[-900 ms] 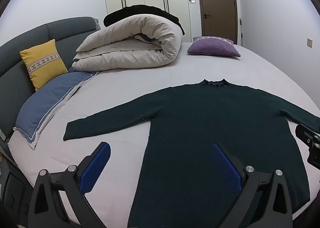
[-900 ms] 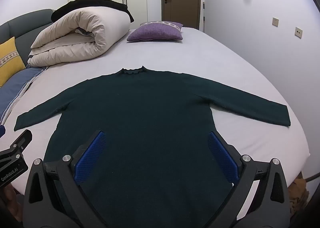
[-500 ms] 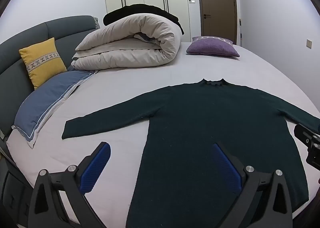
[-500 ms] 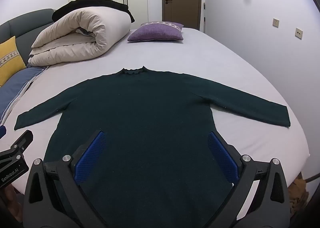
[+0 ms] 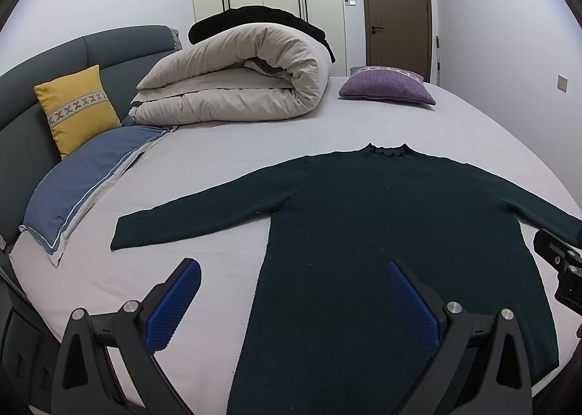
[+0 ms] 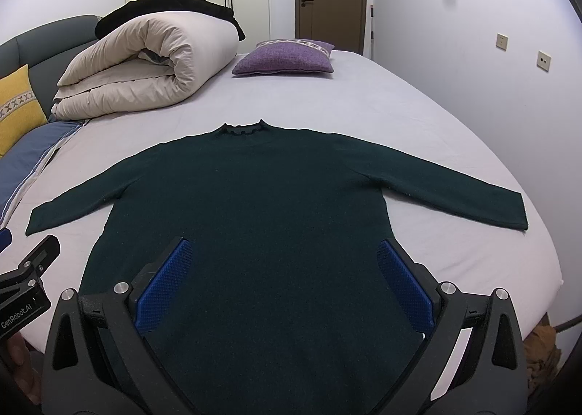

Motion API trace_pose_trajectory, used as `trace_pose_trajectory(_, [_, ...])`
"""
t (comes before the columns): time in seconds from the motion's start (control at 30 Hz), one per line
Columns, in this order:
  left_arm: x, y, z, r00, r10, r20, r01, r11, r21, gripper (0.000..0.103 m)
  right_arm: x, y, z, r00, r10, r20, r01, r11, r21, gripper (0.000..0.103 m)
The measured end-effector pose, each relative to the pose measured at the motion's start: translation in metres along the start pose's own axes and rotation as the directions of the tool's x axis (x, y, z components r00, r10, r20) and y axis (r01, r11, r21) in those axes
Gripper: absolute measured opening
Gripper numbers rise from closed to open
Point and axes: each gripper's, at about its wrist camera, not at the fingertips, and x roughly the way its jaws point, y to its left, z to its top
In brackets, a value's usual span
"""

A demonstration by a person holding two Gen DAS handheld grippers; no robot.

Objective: Fold small clothes

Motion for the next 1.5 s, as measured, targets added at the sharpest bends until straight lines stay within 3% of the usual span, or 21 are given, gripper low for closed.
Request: trace_pose_trajectory(1.5, [-0.005,0.0,-0.001,1.0,-0.015,-0.005,0.015,1.0,-0.015,0.103,-0.002,0.001,-0.004,1.0,0.003,-0.004,-0.003,1.0,-0.001,0.103])
